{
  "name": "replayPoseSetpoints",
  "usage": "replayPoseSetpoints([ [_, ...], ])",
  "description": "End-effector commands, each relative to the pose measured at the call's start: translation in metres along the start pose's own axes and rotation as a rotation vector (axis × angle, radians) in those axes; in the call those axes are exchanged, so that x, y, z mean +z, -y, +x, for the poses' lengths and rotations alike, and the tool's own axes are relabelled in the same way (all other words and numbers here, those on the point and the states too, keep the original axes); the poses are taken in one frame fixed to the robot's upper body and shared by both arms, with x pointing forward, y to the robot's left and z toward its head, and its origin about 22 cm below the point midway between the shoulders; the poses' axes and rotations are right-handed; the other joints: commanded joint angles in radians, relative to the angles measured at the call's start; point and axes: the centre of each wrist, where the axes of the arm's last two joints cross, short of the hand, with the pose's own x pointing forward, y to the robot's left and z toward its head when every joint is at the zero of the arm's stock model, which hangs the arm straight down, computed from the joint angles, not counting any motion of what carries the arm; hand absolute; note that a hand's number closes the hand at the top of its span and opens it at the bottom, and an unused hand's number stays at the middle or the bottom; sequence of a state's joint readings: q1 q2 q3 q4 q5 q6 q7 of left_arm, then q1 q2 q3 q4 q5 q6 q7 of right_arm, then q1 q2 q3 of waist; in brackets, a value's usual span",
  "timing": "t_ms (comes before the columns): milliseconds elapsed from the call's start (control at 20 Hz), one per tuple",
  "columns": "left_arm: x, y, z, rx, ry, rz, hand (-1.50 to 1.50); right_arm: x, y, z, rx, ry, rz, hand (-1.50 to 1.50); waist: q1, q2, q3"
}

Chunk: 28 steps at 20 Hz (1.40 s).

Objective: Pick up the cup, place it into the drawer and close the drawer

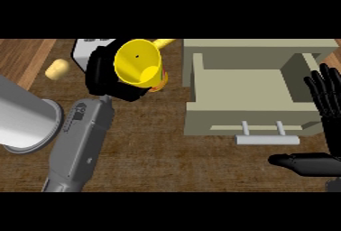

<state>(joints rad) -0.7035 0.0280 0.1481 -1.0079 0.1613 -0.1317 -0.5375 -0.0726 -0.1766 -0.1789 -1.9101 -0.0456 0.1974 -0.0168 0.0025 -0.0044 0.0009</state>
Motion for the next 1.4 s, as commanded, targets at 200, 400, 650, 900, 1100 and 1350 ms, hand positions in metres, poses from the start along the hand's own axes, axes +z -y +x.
replayPoseSetpoints([
  [200,-0.06,0.078,0.035,-0.079,-0.04,-0.07,1.5,0.009,-0.003,-0.003,0.0,0.016,0.002,-1.5,-0.014,0.003,0.0],
  [400,-0.075,0.099,0.025,-0.109,-0.065,-0.057,1.5,0.0,0.001,-0.019,0.003,0.032,-0.002,-1.5,-0.022,0.008,0.0],
  [650,-0.103,0.126,0.032,-0.109,-0.139,-0.052,1.5,0.001,0.01,0.005,0.01,0.013,0.041,-1.5,-0.04,0.008,0.0],
  [900,-0.102,0.135,0.018,-0.123,-0.208,-0.02,1.5,0.007,-0.003,-0.014,-0.003,0.021,0.034,-1.5,-0.046,0.011,0.0],
  [1100,-0.097,0.145,0.011,-0.137,-0.238,-0.019,1.5,-0.013,0.01,0.003,-0.005,0.03,0.024,-1.5,-0.053,0.011,0.0],
  [1350,-0.079,0.135,-0.012,-0.148,-0.278,-0.063,1.5,-0.001,0.012,-0.006,-0.015,0.022,0.037,-1.5,-0.057,0.014,0.0],
])
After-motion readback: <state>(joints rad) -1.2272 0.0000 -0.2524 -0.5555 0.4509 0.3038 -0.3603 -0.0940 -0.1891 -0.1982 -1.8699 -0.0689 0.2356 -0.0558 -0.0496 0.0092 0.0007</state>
